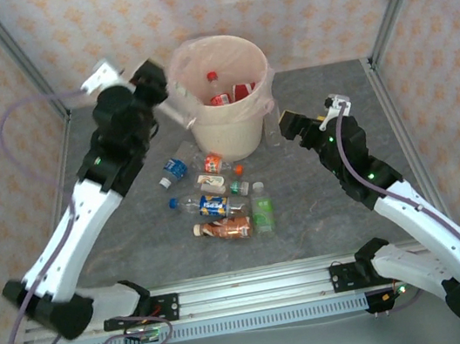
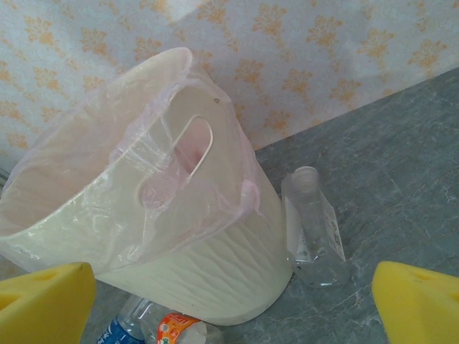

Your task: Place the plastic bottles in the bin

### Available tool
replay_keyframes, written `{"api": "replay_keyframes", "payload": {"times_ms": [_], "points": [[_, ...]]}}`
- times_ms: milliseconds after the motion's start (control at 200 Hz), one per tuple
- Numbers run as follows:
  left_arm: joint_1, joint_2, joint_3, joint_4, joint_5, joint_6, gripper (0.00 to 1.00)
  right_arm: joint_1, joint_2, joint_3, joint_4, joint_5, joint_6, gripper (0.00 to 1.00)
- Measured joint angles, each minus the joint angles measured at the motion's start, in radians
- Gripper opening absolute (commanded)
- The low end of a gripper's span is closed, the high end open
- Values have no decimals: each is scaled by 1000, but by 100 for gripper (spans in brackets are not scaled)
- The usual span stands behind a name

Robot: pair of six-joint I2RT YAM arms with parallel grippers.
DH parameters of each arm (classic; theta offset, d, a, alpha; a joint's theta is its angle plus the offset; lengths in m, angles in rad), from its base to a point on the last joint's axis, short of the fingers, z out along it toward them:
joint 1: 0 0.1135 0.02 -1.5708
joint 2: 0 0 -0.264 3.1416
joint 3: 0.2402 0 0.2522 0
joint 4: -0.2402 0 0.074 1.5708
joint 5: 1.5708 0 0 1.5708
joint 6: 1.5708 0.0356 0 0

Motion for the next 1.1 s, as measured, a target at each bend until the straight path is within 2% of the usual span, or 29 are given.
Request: {"api": "replay_keyframes", "payload": {"times_ms": [135,290,345,380,465,535,570,615,746,851,976,1101], "points": [[-55,224,193,123,-4,204,0,0,0,0,-2,14,0,99],[-59,484,447,136,-73,338,0,0,0,-13,-2,47,7,99],[-59,578,550,119,-121,370,10,0,0,-17,-9,52,8,99],[-59,634,613,96,-157,385,20,0,0,-18,-16,56,8,99],[-59,762,775,-4,-247,407,61,0,0,-18,-24,69,8,99],[-59,844,891,-101,-305,411,80,0,0,-18,-35,85,8,99],[-59,879,943,-156,-328,407,98,0,0,-18,-43,94,8,99],[-59,911,996,-224,-350,399,100,0,0,-18,-53,104,8,99],[-58,904,1016,-363,-357,359,100,-7,5,-18,-64,126,12,99],[-54,832,968,-433,-292,325,100,-31,45,-18,-59,125,14,99],[-51,597,721,-438,-133,288,100,-95,140,-16,-37,52,12,99],[-47,276,380,-356,42,248,100,-196,282,-8,14,-118,-20,99]]}}
